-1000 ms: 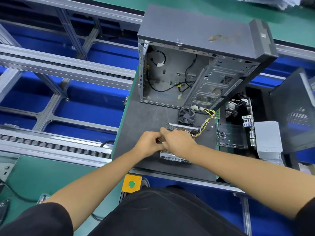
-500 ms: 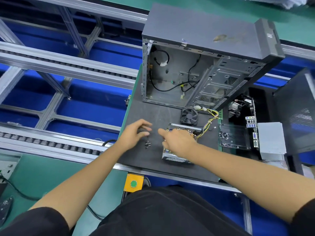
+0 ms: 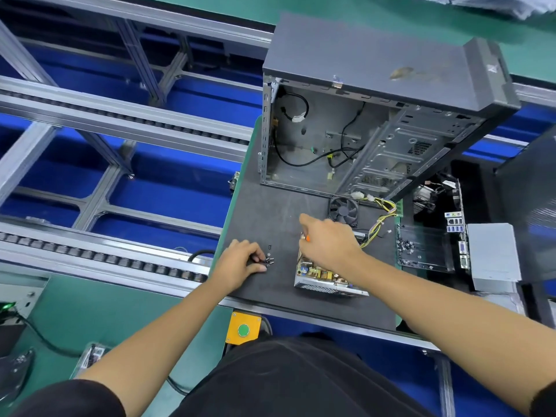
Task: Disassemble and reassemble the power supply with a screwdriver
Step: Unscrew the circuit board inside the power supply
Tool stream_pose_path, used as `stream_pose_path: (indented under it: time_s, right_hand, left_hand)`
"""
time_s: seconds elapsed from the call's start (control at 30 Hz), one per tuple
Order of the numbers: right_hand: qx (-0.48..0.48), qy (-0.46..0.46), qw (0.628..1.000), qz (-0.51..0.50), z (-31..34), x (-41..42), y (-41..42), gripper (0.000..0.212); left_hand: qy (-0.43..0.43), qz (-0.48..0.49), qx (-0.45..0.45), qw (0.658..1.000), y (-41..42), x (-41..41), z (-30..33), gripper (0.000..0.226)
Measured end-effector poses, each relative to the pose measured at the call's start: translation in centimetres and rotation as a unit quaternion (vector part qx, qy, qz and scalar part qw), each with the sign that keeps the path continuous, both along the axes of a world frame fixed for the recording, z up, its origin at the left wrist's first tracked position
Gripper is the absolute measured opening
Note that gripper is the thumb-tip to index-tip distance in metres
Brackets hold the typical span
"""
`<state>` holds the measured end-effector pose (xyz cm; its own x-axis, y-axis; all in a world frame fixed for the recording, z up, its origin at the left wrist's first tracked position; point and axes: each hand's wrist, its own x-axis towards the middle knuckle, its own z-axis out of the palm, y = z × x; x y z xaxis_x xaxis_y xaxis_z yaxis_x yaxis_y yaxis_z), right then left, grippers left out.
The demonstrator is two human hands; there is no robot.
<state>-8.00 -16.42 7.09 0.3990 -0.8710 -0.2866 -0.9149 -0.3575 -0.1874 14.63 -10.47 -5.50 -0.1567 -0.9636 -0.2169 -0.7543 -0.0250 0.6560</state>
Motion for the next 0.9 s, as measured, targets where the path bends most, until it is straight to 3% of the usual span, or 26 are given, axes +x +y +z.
stream_pose_path:
  time_s: [0.17,0.5,0.6,0.73,0.9]
  right_hand:
    - [0.005,-0.043,0.997,-0.062,-0.4,-1.3,-0.3,0.013]
    - [-0.011,-0.049,0.996,-0.079,-0.9,-1.7,0.5,0.016]
    - [-0.012,-0.048,0.995,-0.084,-0.5,-1.9,0.5,0.016]
    - [-0.012,-0.083,0.989,-0.120,0.3,-2.2,0.1,0.014]
    - [-0.014,-0.154,0.971,-0.183,1.3,-2.6,-0.9,0.015]
  left_hand:
    - [-0.053,-0.009,-0.021,0.998,0.0,-0.6,-0.1,0.015]
    - [-0.095,-0.086,-0.060,0.990,0.5,-1.3,-0.9,0.014]
    - [0.008,-0.007,-0.034,0.999,1.0,-1.2,-1.0,0.006]
    - [0.195,0.084,0.017,0.977,0.5,-1.7,-0.1,0.008]
    - [0.250,0.092,0.044,0.963,-2.0,-3.6,1.2,0.011]
